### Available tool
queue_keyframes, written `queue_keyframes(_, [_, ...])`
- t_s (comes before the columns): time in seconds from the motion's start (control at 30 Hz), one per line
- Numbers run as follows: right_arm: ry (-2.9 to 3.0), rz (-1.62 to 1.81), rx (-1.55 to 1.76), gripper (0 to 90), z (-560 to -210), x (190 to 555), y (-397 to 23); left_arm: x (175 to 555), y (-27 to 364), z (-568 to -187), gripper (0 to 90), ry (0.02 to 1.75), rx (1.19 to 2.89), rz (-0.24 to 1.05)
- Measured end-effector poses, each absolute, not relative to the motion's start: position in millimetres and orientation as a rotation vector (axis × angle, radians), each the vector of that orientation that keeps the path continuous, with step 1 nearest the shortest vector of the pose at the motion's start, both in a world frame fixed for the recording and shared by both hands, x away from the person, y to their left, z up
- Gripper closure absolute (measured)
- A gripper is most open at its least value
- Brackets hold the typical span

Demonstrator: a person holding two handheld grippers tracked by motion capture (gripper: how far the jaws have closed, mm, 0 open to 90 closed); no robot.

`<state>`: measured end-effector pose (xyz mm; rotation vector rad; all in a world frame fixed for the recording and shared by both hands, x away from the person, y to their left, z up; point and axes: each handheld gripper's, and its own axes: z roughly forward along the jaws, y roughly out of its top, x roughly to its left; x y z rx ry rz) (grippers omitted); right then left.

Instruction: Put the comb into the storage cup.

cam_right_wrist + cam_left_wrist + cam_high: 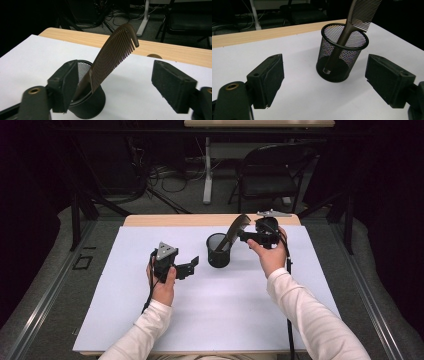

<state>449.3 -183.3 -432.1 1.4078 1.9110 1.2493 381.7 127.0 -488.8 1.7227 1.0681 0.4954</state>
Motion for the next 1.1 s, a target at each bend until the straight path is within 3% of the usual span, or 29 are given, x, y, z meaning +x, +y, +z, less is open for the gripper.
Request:
queue_keyframes(0.47, [1.922, 1.223, 1.393, 13.8, -419, 433, -191, 379, 136, -475, 15.8, 1.038, 1.734, 0.450])
queue_keyframes(0.83, [1.968, 1.243, 1.329, 2.0, -413, 418, -201, 377, 143, -462, 15.8, 1.012, 1.735, 0.429])
queue_keyframes(1.1, [1.988, 1.265, 1.274, 0.0, -410, 401, -207, 376, 144, -457, 15.8, 1.000, 1.742, 0.414])
